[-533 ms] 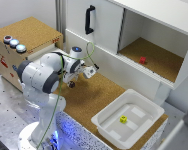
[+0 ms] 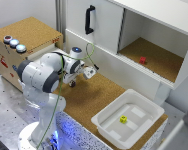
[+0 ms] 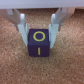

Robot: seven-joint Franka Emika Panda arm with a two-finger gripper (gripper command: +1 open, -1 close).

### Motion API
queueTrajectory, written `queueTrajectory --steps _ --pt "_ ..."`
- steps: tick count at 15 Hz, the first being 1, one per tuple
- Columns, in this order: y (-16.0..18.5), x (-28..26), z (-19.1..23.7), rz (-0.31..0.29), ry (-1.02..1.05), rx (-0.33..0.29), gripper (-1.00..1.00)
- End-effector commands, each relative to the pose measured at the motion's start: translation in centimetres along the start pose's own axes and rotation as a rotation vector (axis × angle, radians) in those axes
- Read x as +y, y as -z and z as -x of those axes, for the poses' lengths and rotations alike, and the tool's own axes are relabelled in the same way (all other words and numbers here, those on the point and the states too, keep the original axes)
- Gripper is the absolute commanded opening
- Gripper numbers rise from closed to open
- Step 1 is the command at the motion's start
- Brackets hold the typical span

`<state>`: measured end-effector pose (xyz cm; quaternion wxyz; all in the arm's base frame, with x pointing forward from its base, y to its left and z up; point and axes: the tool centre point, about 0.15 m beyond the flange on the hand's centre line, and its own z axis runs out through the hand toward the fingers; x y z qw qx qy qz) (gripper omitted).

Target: Move to the drawer, then store the purple object

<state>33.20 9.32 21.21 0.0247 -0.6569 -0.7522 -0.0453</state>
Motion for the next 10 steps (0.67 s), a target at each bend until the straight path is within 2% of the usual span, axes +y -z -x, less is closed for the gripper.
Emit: queueTrajectory --steps 1,6,10 --pt "5.8 -1.6 2.5 0.106 -0.089 -0.078 -1.00" --pt "13.1 -1.2 2.7 0.232 -0.170 -0.106 -1.00" --pt "17.7 0.0 0.2 0.286 -0.149 -0.145 -1.00"
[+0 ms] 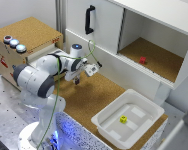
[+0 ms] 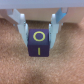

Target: Move to the drawer, then store the purple object

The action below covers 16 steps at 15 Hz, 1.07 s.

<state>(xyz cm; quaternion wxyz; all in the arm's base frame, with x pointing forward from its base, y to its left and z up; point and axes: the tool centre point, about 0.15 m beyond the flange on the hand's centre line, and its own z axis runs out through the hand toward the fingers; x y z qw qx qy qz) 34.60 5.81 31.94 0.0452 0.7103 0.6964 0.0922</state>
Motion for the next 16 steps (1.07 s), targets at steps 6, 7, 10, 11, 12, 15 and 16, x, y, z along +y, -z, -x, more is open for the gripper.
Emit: queueTrajectory --steps 6,7,10,11,12,15,16 --pt "13.2 1.0 -8.6 0.188 0.070 -0.078 -1.00" --pt "14.1 1.0 -9.8 0.202 0.074 -0.069 -1.00" --pt "16.0 1.3 -13.6 0.227 0.096 -0.031 -1.00" --pt "16.3 1.4 -14.5 0.231 0.104 -0.023 -1.00" --pt "16.5 1.4 -15.9 0.237 0.116 -0.012 -1.00" --pt "15.1 0.7 -19.6 0.205 0.135 0.037 -1.00" --pt "14.0 0.0 -21.0 0.176 0.147 0.062 -1.00"
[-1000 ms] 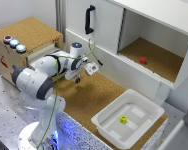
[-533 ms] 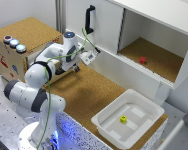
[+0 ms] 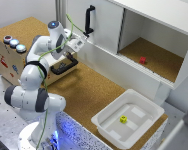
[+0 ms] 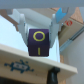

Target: Move to the drawer, then store the purple object

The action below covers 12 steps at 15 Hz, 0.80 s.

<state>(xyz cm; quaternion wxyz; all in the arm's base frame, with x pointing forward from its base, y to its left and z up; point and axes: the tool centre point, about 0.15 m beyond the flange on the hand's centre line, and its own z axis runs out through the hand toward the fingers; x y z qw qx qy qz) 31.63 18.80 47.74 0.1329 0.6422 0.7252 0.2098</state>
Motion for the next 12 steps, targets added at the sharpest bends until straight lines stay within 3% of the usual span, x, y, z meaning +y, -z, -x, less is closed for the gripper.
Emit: queueTrajectory --steps 1,6,9,12 --pt "-2.4 0.1 -8.0 -0.137 0.001 0.032 -1.00" --pt "-5.9 -1.2 -12.3 -0.183 0.012 0.080 -1.00" --pt "-8.8 -1.7 -13.1 -0.204 0.024 0.037 -1.00" --pt "-11.5 -2.2 -13.0 -0.222 0.010 0.037 -1.00"
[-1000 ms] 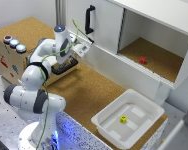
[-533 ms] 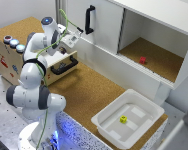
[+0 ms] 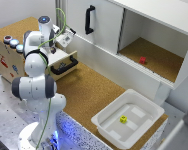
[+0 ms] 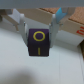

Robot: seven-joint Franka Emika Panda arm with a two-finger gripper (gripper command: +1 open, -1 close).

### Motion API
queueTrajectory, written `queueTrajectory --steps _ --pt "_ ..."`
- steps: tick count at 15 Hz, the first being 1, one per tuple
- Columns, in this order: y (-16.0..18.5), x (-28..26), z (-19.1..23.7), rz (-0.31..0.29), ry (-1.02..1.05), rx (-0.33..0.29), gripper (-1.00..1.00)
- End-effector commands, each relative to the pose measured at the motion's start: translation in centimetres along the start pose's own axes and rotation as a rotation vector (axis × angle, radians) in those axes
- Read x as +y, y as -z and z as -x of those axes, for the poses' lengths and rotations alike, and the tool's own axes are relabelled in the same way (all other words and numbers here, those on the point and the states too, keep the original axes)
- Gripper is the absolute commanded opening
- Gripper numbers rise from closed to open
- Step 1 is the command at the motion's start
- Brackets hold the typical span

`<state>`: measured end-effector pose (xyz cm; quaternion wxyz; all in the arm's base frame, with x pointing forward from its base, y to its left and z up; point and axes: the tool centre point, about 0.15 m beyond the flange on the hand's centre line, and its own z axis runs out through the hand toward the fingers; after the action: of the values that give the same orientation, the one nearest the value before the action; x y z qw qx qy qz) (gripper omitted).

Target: Move to the drawer, then store the purple object

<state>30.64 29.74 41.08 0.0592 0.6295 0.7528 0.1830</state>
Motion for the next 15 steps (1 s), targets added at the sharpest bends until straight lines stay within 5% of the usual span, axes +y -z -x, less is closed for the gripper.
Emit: queueTrajectory --steps 1,7,8,15 --pt "-5.9 1.6 -1.9 -0.080 -0.038 -0.046 -1.00" --pt "-9.7 0.7 -0.7 -0.130 -0.100 -0.061 -1.00" --pt "-9.5 0.6 -0.8 -0.124 -0.095 -0.074 1.00" --pt "0.1 2.6 -0.4 0.025 -0.160 -0.069 1.00"
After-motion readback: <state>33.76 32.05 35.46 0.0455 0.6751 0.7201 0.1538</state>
